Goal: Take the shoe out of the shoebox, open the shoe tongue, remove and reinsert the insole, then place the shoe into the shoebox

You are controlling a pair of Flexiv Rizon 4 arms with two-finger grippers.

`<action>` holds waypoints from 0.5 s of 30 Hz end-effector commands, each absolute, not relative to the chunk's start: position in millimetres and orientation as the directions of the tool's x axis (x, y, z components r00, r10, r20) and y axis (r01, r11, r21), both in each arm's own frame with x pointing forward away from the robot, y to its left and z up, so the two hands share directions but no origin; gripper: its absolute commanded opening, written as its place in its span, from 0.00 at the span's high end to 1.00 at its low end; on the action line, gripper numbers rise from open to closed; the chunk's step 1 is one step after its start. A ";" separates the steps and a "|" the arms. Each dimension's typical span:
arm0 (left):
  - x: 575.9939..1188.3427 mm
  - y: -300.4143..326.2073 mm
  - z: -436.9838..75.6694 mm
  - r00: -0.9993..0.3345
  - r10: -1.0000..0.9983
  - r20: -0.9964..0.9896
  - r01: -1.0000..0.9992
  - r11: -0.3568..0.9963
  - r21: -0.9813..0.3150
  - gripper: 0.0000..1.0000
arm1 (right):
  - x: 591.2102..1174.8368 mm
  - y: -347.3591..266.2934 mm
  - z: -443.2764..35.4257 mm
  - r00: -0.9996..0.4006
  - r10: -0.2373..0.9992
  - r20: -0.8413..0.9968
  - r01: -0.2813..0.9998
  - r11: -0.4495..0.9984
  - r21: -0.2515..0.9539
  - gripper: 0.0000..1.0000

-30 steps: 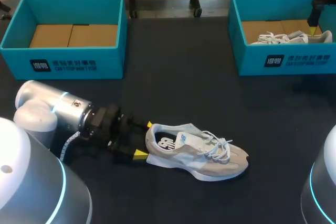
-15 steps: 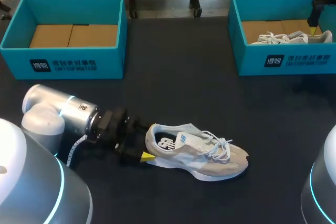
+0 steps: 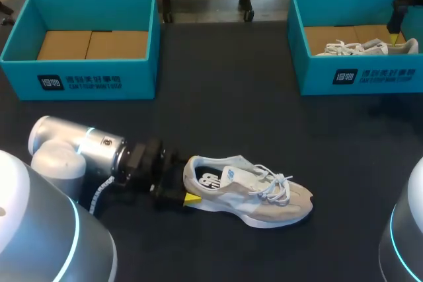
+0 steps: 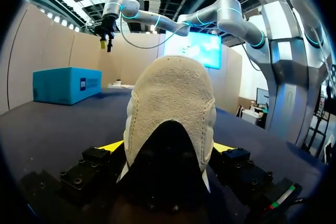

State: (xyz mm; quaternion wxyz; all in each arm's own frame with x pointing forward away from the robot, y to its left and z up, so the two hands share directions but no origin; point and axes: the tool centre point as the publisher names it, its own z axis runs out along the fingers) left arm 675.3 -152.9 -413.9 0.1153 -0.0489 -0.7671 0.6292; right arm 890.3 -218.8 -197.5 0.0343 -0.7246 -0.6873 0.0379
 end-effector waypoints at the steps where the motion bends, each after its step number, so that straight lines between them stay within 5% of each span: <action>1: 672.9 -157.8 -416.1 -0.969 0.216 0.116 -0.072 0.199 -0.977 0.00 | 889.6 -219.0 -197.6 0.052 0.999 -0.008 0.994 -0.053 -0.101 0.00; 15: 670.4 -170.7 -418.9 -0.969 0.219 0.114 -0.073 0.187 -0.980 0.00 | 889.6 -219.0 -197.6 0.052 0.999 -0.008 0.994 -0.053 -0.101 0.00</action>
